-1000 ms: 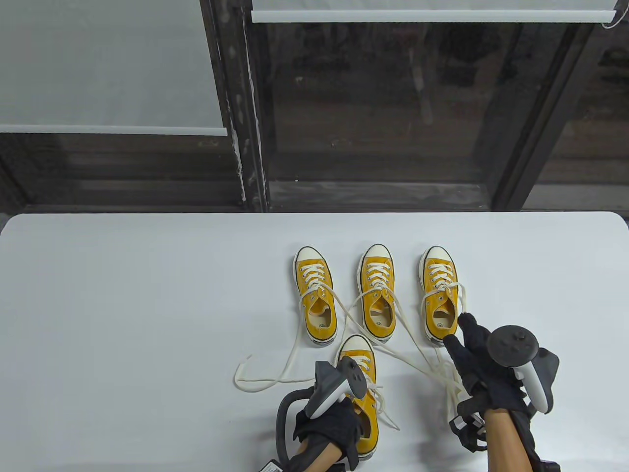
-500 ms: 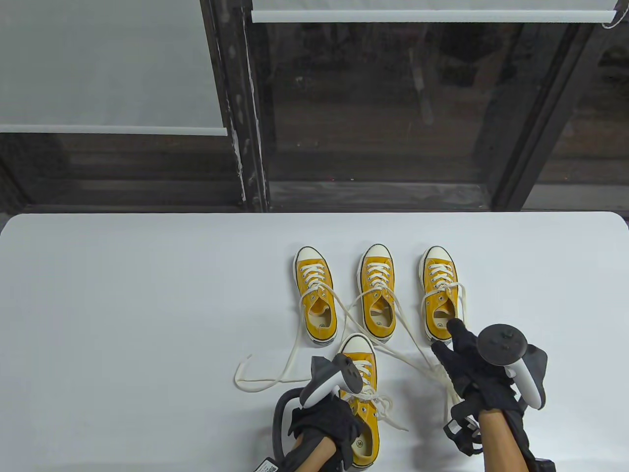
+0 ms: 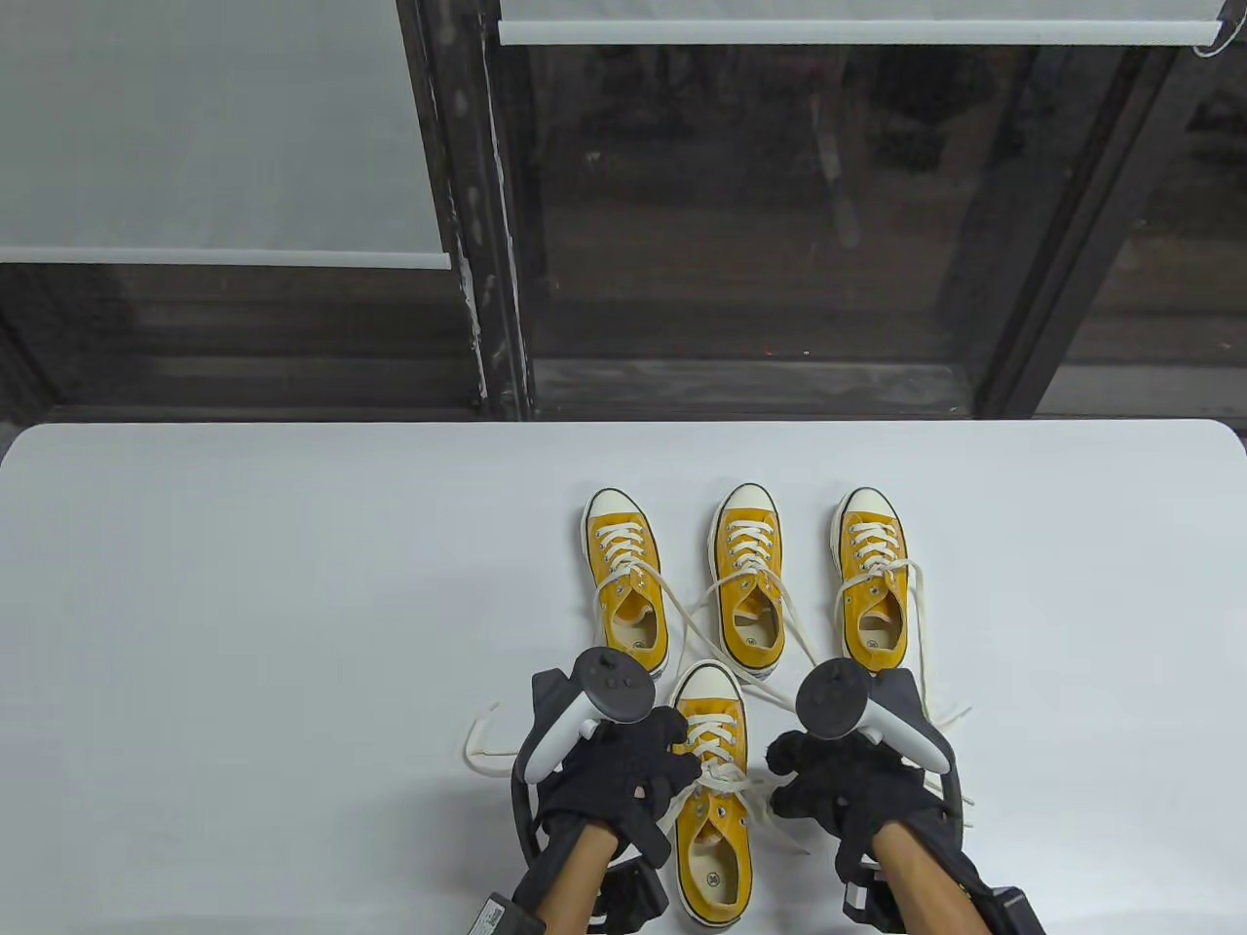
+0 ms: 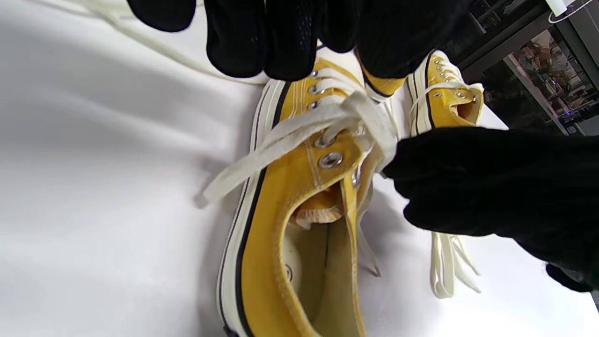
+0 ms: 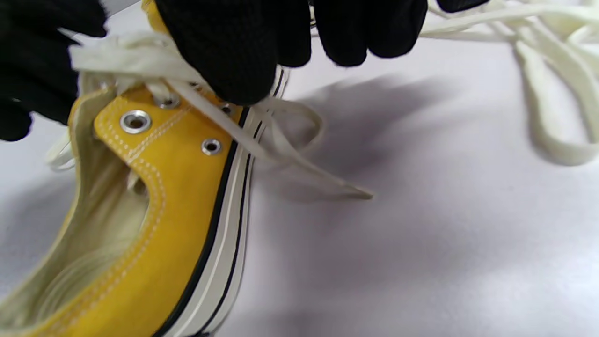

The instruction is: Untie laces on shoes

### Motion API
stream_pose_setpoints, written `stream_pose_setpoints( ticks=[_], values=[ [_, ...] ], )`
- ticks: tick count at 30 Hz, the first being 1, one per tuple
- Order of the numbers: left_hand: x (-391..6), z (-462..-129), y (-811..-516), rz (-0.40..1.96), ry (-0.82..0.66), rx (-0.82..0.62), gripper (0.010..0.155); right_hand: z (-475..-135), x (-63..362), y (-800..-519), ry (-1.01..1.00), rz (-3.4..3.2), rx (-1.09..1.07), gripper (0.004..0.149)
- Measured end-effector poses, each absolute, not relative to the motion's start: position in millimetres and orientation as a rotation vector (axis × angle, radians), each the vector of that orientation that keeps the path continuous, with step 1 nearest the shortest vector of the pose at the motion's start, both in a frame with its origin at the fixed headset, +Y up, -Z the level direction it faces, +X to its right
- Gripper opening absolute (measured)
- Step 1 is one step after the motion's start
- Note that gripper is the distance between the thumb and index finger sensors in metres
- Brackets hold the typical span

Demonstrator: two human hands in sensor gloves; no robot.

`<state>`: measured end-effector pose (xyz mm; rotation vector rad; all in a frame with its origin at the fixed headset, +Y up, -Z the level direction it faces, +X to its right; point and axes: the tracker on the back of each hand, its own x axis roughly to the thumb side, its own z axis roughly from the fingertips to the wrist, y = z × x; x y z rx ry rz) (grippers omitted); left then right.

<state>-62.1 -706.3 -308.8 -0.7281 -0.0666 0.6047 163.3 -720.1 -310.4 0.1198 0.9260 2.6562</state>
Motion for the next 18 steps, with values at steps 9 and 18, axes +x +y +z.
stream_pose_setpoints(
  ticks=[9,18],
  values=[
    [-55.9,-306.7,-718.7,0.606,-0.120,-0.779,0.066,-308.7,155.7,-721.7,0.797,2.746,0.183,0.034],
    [-48.4,-307.7,-734.1,0.661,-0.195,-0.920,0.062,-300.8,167.6,-671.7,0.645,2.270,0.322,0.036]
  ],
)
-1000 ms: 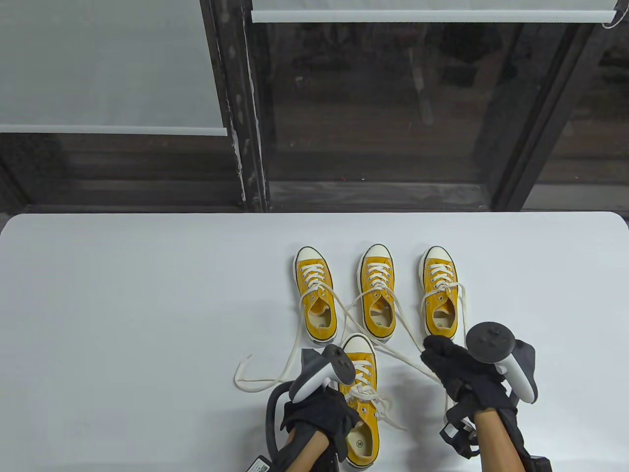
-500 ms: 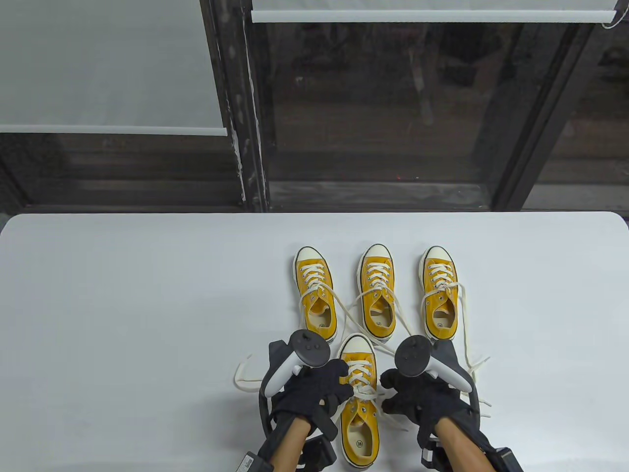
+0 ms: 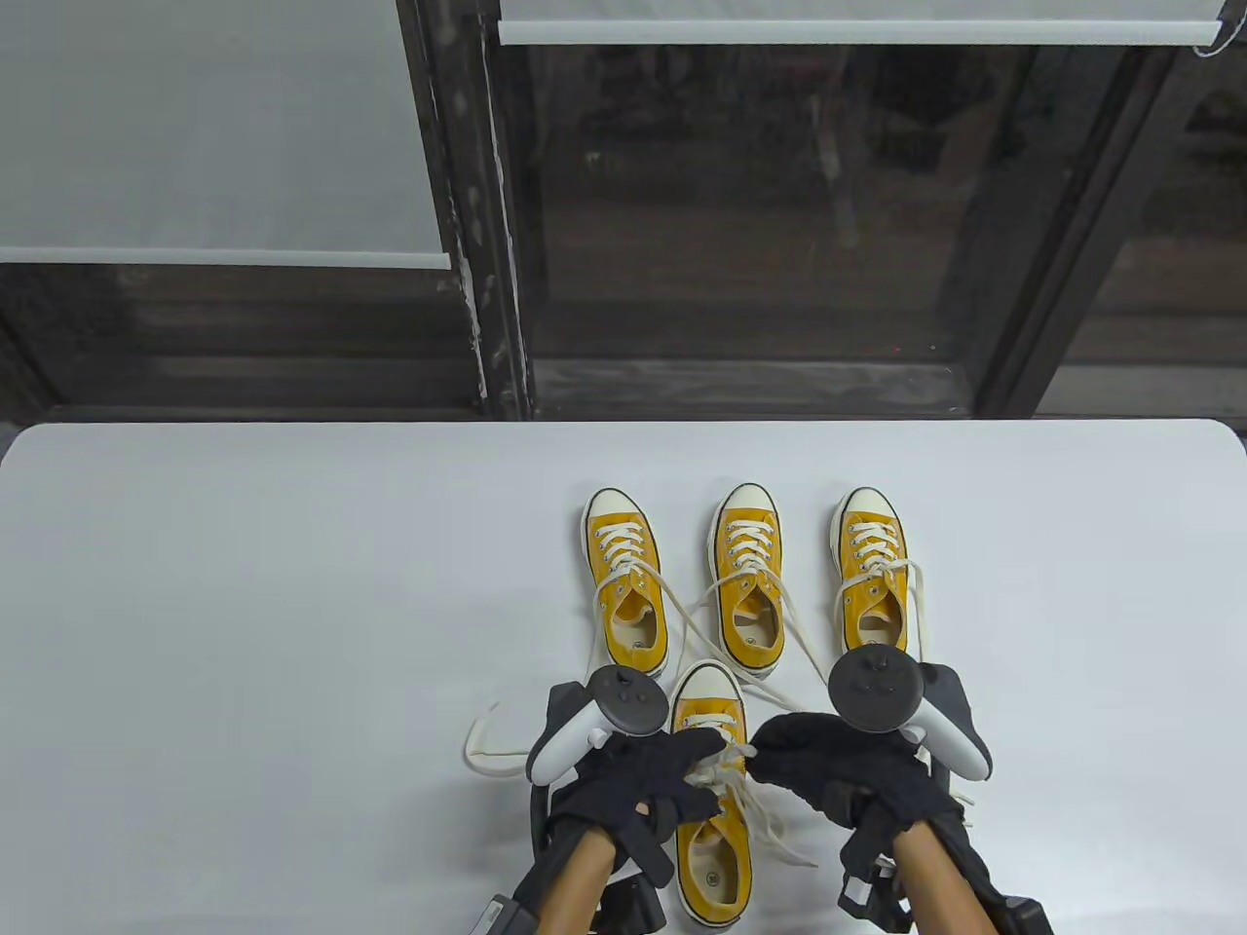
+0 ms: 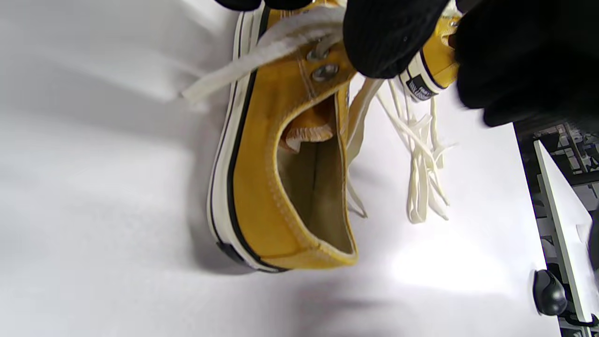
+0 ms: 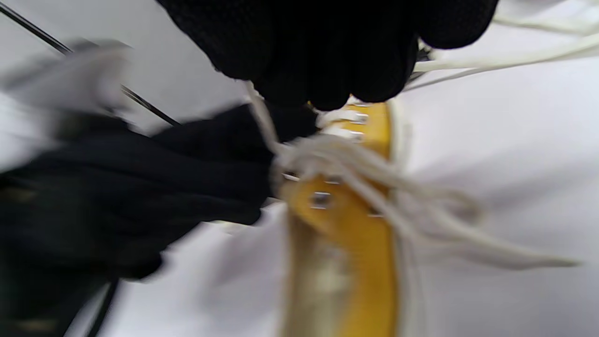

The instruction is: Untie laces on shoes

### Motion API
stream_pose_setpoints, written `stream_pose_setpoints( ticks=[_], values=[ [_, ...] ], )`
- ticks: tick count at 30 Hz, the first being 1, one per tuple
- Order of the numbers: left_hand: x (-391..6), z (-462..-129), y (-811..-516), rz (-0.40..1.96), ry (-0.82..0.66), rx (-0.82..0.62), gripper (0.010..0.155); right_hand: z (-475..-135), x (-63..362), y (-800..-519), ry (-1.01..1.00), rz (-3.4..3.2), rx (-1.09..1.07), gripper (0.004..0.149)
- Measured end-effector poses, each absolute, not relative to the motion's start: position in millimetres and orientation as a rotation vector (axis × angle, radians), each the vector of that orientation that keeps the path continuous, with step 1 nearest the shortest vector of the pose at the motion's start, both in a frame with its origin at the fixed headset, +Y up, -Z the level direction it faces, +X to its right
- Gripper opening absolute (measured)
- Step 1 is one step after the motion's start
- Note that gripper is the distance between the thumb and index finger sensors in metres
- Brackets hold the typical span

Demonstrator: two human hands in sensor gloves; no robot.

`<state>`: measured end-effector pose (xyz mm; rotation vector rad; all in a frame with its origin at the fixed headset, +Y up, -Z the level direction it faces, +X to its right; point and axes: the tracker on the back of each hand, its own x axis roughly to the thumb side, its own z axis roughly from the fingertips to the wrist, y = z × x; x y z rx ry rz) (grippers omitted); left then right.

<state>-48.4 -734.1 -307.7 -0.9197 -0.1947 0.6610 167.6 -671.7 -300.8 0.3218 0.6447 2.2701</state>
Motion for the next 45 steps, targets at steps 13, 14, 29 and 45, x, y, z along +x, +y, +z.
stream_pose_setpoints(
  ticks=[13,14,29,45],
  values=[
    [-49.1,-309.4,-752.2,0.675,-0.148,-0.978,0.053,-313.6,115.6,-613.1,0.676,1.780,0.427,0.036],
    [-49.1,-309.4,-752.4,0.673,-0.147,-0.978,0.053,-314.0,111.0,-604.0,0.674,1.735,0.466,0.036],
    [-54.0,-309.6,-745.0,0.723,-0.148,-0.965,0.050,-295.1,57.6,-490.4,0.563,1.468,0.810,0.036],
    [-77.7,-310.9,-723.0,1.123,-0.213,-0.878,0.044,-269.7,115.7,-653.5,0.869,2.703,0.134,0.047]
  ],
)
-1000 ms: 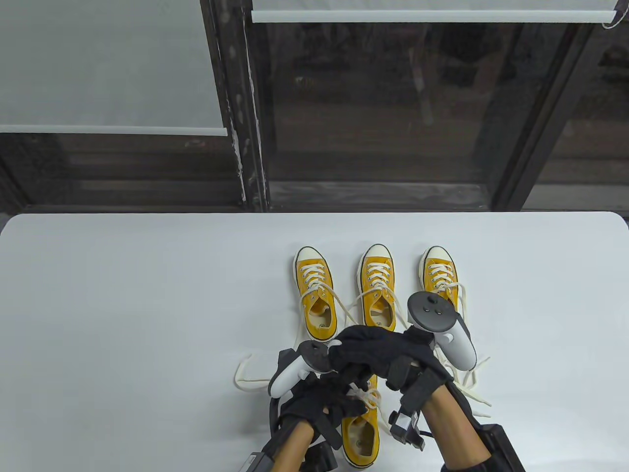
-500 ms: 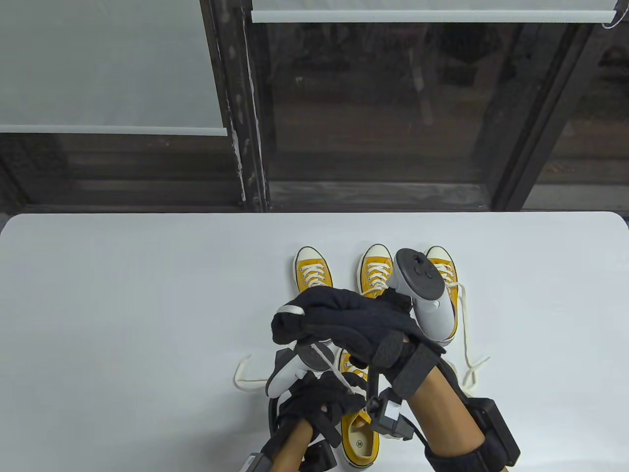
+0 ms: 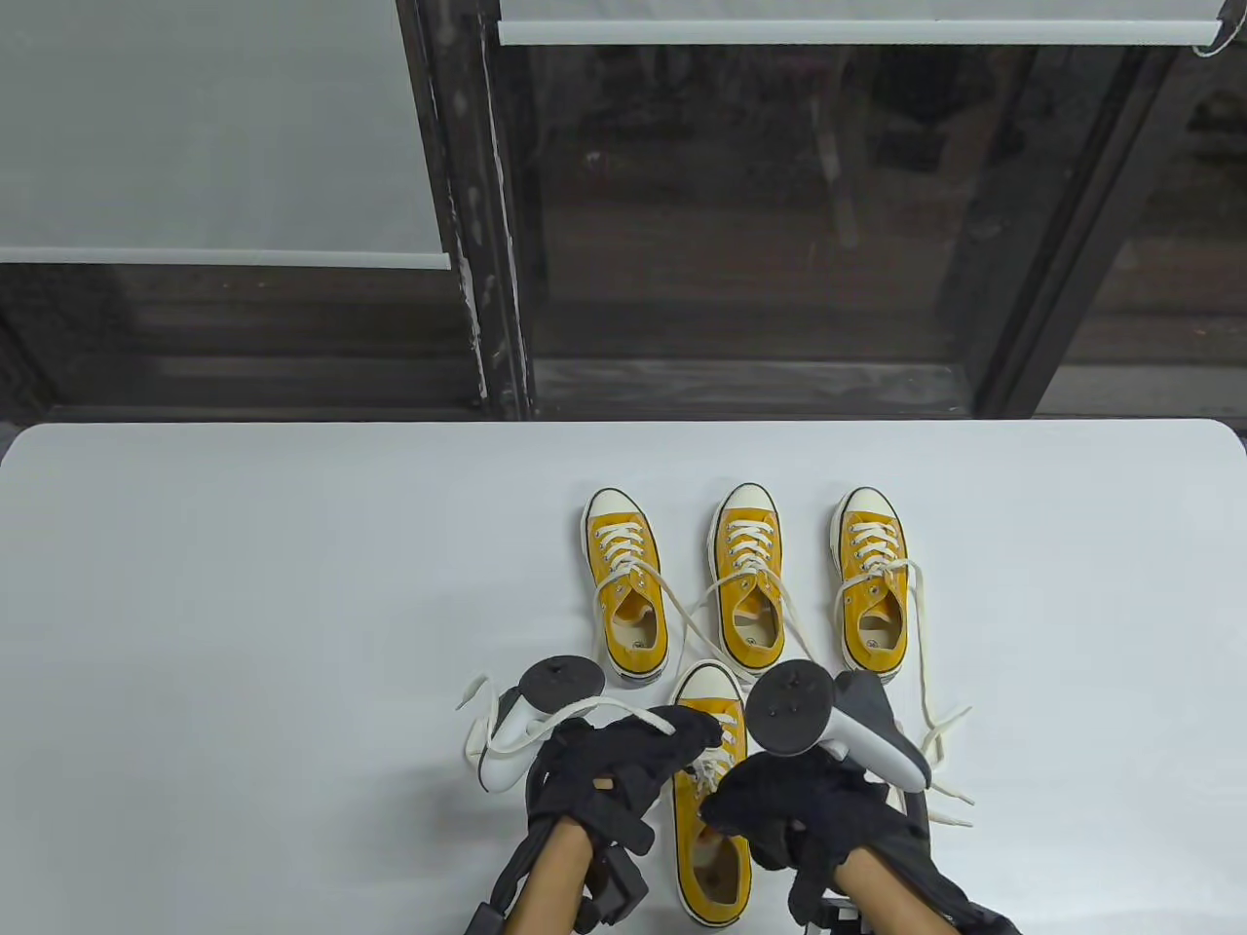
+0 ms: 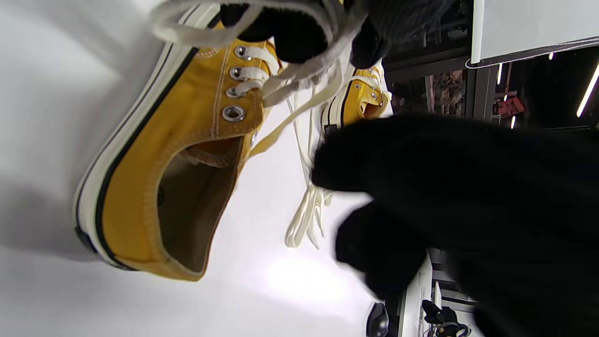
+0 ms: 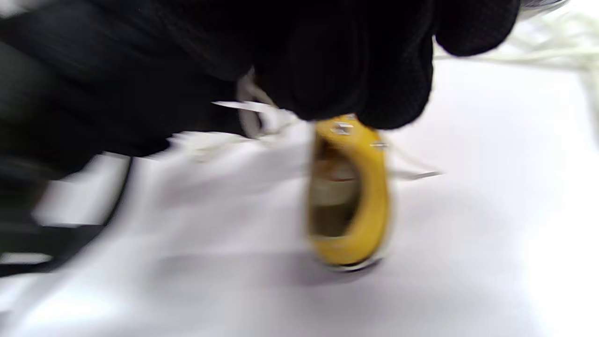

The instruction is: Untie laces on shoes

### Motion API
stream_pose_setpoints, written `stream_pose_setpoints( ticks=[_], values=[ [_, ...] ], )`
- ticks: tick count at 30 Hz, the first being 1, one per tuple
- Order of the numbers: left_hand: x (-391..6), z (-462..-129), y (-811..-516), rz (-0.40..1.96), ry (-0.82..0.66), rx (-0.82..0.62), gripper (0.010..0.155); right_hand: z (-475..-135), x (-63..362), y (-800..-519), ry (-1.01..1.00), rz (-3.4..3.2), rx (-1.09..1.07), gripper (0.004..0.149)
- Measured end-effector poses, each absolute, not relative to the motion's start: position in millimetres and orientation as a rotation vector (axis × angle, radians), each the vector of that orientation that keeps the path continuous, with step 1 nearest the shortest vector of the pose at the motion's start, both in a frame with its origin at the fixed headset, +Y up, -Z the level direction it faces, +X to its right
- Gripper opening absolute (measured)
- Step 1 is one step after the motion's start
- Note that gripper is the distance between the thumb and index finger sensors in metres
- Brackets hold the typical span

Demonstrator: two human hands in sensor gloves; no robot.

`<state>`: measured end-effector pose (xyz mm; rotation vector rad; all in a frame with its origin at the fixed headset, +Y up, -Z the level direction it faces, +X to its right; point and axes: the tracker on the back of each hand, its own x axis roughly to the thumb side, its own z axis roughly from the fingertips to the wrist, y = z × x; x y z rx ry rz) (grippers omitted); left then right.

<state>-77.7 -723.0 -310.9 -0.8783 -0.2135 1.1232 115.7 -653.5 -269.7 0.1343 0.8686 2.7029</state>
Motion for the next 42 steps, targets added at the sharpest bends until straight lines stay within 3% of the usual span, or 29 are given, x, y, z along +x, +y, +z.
stream_pose_setpoints(
  ticks=[3,7,11,14,18,22,26,30,35,38,42],
  values=[
    [-77.9,-310.8,-723.5,1.127,-0.210,-0.874,0.045,-274.1,115.6,-671.5,0.722,2.768,0.086,0.055],
    [-79.1,-310.7,-721.8,1.134,-0.214,-0.863,0.045,-281.7,113.2,-685.9,0.713,2.648,0.116,0.062],
    [-79.8,-310.8,-722.1,1.142,-0.210,-0.869,0.045,-288.0,114.9,-701.5,0.567,2.607,0.053,0.041],
    [-85.1,-311.1,-716.4,1.113,-0.179,-0.829,0.045,-293.5,121.0,-708.5,0.598,2.510,0.056,0.038],
    [-97.9,-307.6,-699.1,0.890,-0.010,-0.619,0.049,-296.9,128.4,-711.9,0.612,2.450,0.072,0.037],
    [-105.2,-302.7,-687.3,0.741,0.122,-0.505,0.057,-297.3,131.4,-718.8,0.621,2.412,0.057,0.036],
    [-112.3,-302.6,-678.5,0.106,0.359,-0.299,0.063,-297.7,133.0,-723.2,0.635,2.382,0.029,0.036],
    [-147.3,-309.0,-696.2,0.307,0.542,-0.454,0.061,-298.1,136.1,-723.7,0.599,2.408,-0.001,0.036],
    [-166.0,-303.8,-687.4,0.334,0.612,-0.373,0.062,-299.3,137.9,-725.6,0.614,2.383,-0.018,0.036],
    [-162.1,-298.5,-672.1,0.359,0.541,-0.288,0.057,-299.6,139.4,-726.5,0.614,2.367,-0.034,0.036],
    [-136.5,-301.0,-669.6,0.704,0.150,-0.397,0.039,-299.8,139.6,-728.3,0.632,2.339,-0.035,0.035]
  ],
)
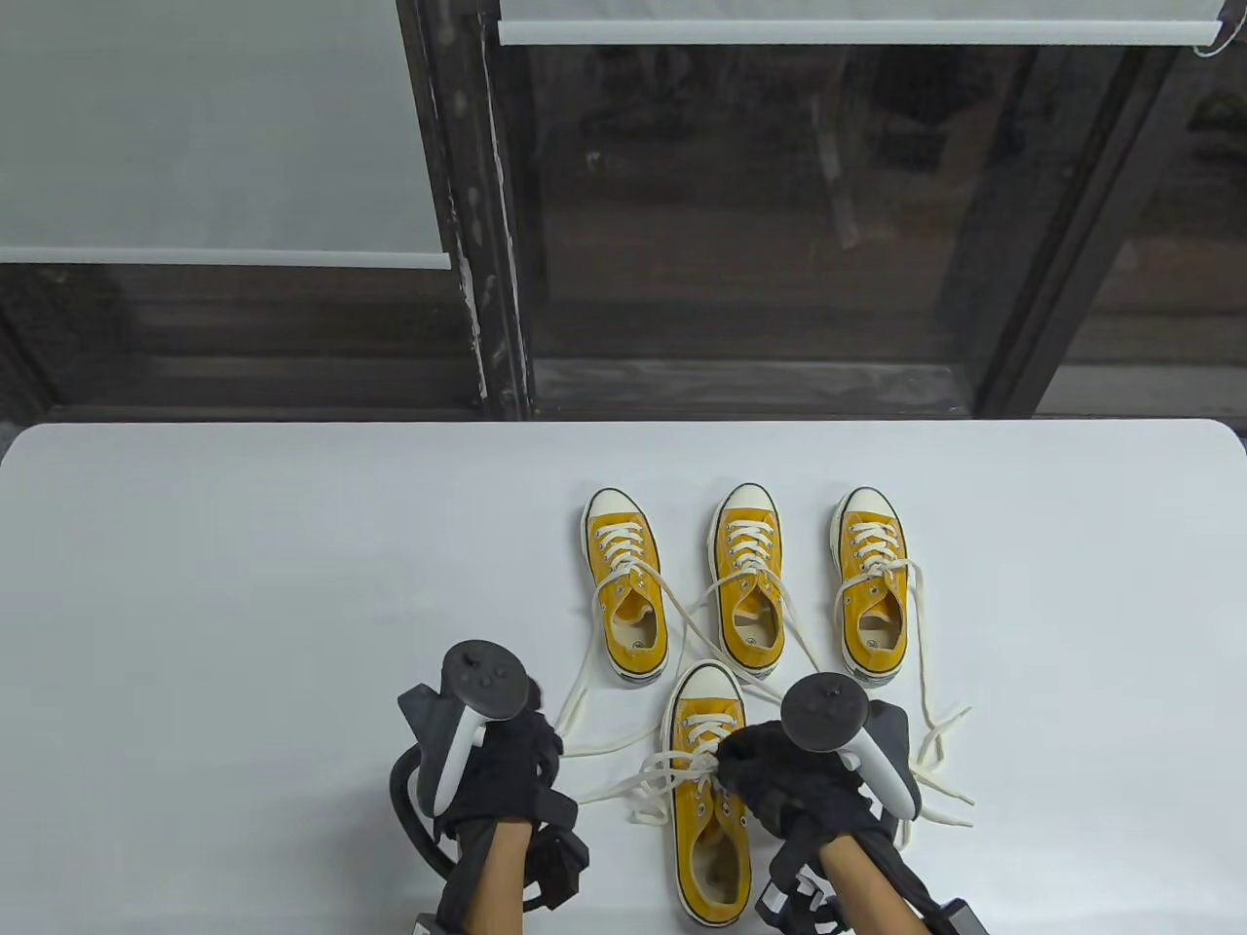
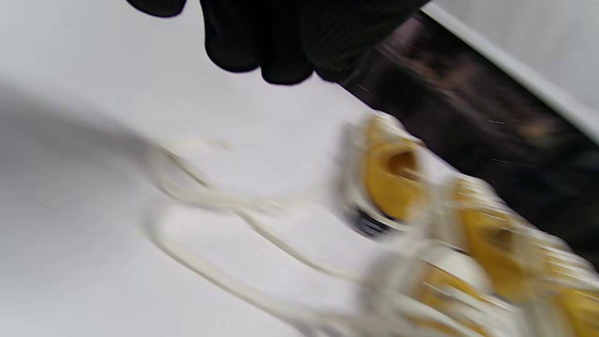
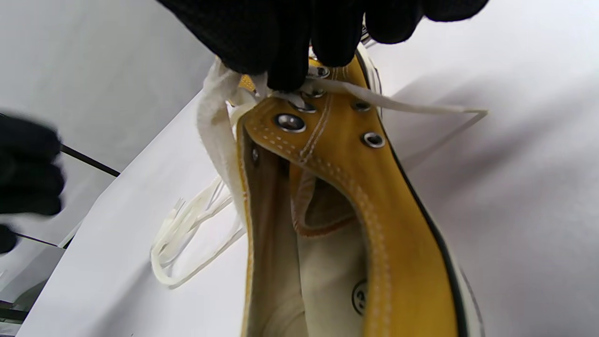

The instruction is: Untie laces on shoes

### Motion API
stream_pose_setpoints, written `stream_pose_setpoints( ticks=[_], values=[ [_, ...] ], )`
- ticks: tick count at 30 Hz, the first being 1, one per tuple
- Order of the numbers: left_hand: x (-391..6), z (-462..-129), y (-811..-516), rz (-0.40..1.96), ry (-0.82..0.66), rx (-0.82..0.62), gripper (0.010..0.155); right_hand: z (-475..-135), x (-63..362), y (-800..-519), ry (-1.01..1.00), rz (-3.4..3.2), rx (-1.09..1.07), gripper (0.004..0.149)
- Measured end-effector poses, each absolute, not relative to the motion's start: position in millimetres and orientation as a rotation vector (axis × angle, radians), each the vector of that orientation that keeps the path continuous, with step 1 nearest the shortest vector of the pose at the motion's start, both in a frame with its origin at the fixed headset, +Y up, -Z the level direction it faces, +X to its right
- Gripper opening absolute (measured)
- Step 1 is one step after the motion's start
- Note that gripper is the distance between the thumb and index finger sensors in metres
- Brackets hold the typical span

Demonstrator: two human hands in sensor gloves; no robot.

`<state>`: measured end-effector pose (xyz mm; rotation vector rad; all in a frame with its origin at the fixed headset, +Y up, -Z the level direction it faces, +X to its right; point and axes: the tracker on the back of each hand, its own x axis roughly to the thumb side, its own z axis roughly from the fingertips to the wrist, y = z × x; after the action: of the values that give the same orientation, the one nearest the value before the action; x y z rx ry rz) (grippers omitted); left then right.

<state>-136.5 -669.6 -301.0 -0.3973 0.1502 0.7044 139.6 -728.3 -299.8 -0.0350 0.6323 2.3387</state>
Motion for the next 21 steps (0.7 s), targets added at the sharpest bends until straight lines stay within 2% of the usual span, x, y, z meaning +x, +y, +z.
stream_pose_setpoints(
  ticks=[2,3,5,7,9,12,15,17,21],
  values=[
    [-115.6,-305.1,-678.3,0.812,-0.076,-0.587,0.035,-300.3,140.3,-729.3,0.648,2.308,-0.037,0.036],
    [-103.9,-306.2,-685.2,0.841,-0.140,-0.687,0.036,-300.4,140.7,-729.8,0.655,2.298,-0.042,0.035],
    [-84.8,-306.8,-699.3,0.776,-0.172,-0.830,0.038,-300.7,141.2,-730.2,0.661,2.276,-0.044,0.036],
    [-72.8,-307.6,-711.9,0.683,-0.163,-0.897,0.041,-300.6,141.3,-730.5,0.668,2.262,-0.042,0.035],
    [-65.5,-307.8,-720.2,0.624,-0.123,-0.880,0.049,-300.2,140.8,-730.1,0.675,2.250,-0.037,0.035],
    [-64.9,-307.0,-720.7,0.596,-0.088,-0.807,0.053,-300.4,141.1,-730.3,0.674,2.245,-0.038,0.034],
    [-59.4,-306.4,-725.2,0.703,-0.150,-0.866,0.057,-300.1,141.3,-730.5,0.681,2.235,-0.051,0.034],
    [-54.8,-304.9,-726.6,0.727,-0.152,-0.866,0.056,-299.4,141.9,-729.9,0.670,2.237,-0.071,0.034],
    [-47.3,-302.3,-725.1,0.600,-0.125,-0.795,0.050,-299.6,142.0,-730.3,0.655,2.244,-0.080,0.034]
  ],
)
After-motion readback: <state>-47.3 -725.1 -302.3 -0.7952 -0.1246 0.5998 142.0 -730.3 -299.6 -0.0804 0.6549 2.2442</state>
